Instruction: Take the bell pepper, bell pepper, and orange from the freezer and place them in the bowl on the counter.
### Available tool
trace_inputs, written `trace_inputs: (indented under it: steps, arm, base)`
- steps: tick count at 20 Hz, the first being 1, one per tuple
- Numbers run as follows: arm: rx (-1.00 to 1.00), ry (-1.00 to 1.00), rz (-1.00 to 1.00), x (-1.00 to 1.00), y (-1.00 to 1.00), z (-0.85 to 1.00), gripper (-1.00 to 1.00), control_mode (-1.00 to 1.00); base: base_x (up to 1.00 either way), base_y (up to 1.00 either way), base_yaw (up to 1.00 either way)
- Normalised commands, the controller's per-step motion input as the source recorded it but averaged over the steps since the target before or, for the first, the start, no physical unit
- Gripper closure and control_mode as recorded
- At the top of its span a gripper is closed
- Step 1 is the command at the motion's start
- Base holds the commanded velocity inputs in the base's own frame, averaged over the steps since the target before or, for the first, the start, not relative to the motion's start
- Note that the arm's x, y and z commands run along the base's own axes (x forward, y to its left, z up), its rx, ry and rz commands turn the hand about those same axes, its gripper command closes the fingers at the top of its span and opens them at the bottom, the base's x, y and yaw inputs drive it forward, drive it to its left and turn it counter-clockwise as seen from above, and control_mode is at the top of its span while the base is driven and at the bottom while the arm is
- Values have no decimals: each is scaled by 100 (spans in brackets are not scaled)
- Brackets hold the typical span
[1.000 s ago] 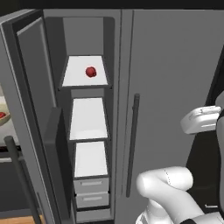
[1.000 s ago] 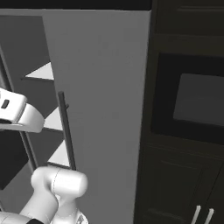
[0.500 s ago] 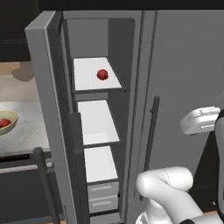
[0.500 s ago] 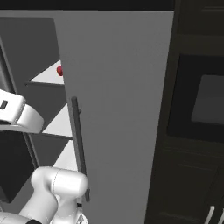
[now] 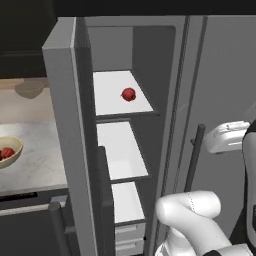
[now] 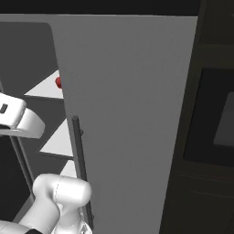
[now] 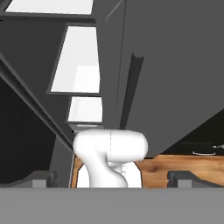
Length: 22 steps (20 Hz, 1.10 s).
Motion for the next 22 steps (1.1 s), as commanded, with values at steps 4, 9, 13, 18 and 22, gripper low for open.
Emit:
trace_inputs:
  steps: [4,9,13,18,22]
  arm:
    - [0,0,0,0,0,0,-100,100]
    - [0,0,0,0,0,0,-100,100]
    - [0,0,0,0,0,0,-100,100]
    - [0,0,0,0,0,0,-100,100]
    - [0,0,0,0,0,0,-100,100]
  base:
    - [54,3,0]
    - [18,36,0]
    - [16,62,0]
    - [26,63,0]
    - [30,30,0]
